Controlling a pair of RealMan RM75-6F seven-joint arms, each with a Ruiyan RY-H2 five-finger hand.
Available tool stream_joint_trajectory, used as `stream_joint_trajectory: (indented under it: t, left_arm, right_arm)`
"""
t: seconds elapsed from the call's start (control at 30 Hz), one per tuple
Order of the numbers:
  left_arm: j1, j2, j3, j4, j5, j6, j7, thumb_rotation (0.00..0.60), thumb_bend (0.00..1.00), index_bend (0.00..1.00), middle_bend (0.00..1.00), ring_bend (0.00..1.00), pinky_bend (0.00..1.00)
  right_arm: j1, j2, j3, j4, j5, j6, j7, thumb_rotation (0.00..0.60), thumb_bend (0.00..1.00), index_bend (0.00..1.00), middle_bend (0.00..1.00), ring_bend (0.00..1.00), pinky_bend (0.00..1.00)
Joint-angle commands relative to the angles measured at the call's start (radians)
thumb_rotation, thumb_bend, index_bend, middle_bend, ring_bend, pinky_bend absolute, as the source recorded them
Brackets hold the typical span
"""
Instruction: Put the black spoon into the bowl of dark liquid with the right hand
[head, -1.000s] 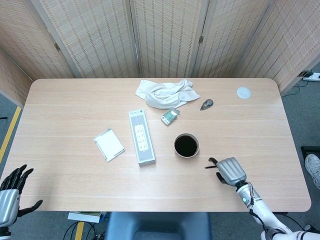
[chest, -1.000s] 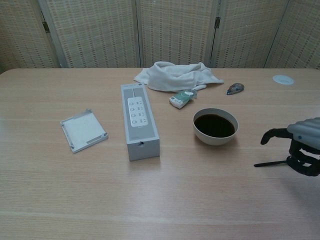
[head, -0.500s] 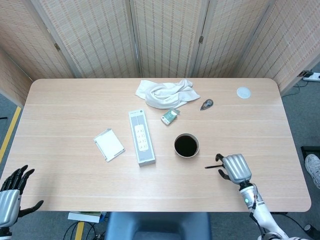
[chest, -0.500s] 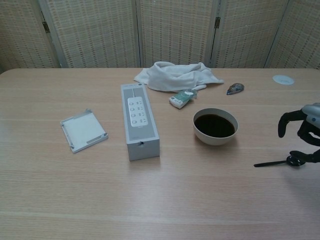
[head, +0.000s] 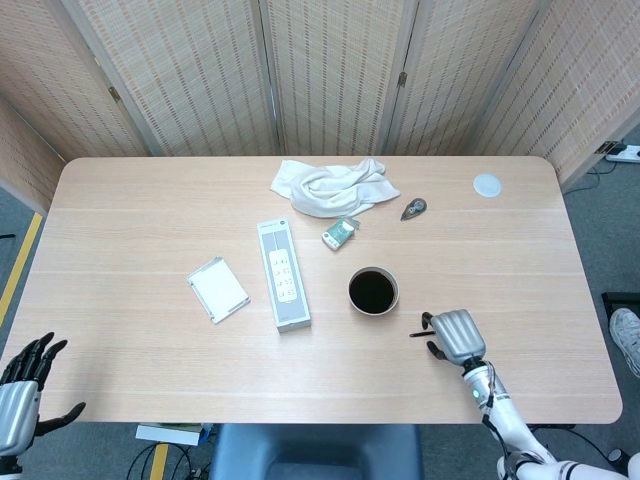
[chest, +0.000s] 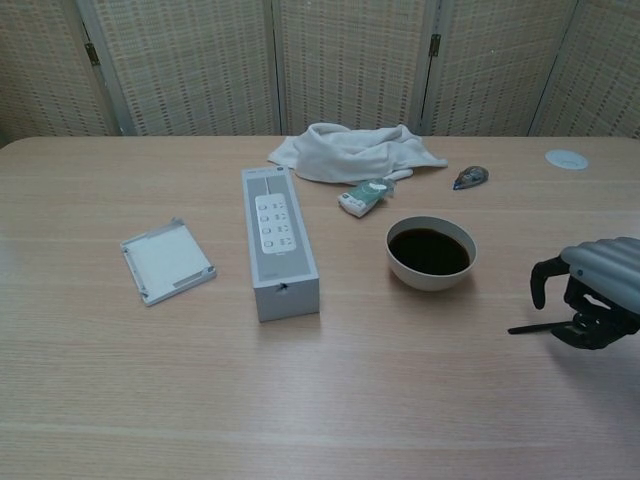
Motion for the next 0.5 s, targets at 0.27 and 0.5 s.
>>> stream_joint_trajectory:
  t: [0.27,0.5]
  left_arm:
    - [-0.001,-0.002,0.000,0.003,-0.003,-0.004,0.000,0.600,0.17,0.15,0.07,0.09,0.16]
    - [0.002,-0.004,0.000,0.007,-0.007,-0.006,-0.002,0.600,0.17,0.15,0.07,0.09,0.16]
  right_arm:
    - [0.028,-0.013,0.011,0.019,0.037,-0.066,-0.043,0.600,0.29,0.48,0.92,1.00,1.00]
    - [0.050,-0.005,0.013,0.018,0.066,-0.103,-0.103,0.600,0.29,0.48,0.92,1.00,1.00]
